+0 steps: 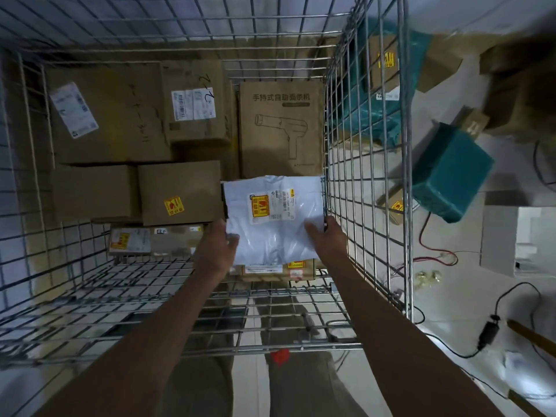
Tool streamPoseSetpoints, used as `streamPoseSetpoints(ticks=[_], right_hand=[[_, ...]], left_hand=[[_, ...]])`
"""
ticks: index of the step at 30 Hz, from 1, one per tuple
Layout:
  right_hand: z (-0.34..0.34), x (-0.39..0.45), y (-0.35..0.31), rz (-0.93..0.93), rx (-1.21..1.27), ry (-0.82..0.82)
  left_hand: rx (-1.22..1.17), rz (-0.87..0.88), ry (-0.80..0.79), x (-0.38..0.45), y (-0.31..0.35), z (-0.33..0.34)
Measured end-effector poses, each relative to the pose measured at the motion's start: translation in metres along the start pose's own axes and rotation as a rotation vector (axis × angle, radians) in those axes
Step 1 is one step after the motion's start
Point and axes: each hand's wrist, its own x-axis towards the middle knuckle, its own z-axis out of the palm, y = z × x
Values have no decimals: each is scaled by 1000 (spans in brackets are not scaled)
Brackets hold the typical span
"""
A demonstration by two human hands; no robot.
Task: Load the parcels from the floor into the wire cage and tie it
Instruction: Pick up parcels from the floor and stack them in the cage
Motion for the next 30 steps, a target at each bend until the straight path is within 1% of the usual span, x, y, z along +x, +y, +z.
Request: streamPoseSetpoints(ticks=[2,4,5,6,8,10,12,15,17,19,21,24,27,30], right_hand=[[5,3,3,15,54,-2],[6,5,6,19,73,-4],[5,4,8,14,57,-8],[3,2,8,10,37,-10],[-3,-5,6,3,-14,-4],[-12,-19,-3,-37,-128,27],[-25,-39,-16,-95,-271,51],[-48,-83,-42,-178,-398,90],[-63,-121,-56,-227,-429,109],[-78,-167,-68,-244,-369,162],[-89,-219,-72,-224,-272,238],[-106,-297,-69,-228,-188,370],[-129,-354,-50,-206,-151,425],[-163,-388,-24,-110,-170,458]], left_hand=[[-36,-53,-86,15,-5,-2],[-38,-49,-170,23,-8,-2],[-34,-48,-188,23,-10,-2],[-30,-54,-181,22,-10,-2],[-34,-71,-120,14,-5,-7],[-32,-54,-69,4,3,-18],[34,-5,-70,-9,18,-35],[180,106,-119,-40,48,-64],[276,225,-165,-68,71,-88],[392,392,-171,-99,92,-110],[442,508,-150,-139,111,-133],[550,669,-169,-196,137,-162],[688,828,-245,-248,160,-177],[750,934,-251,-292,180,-174]])
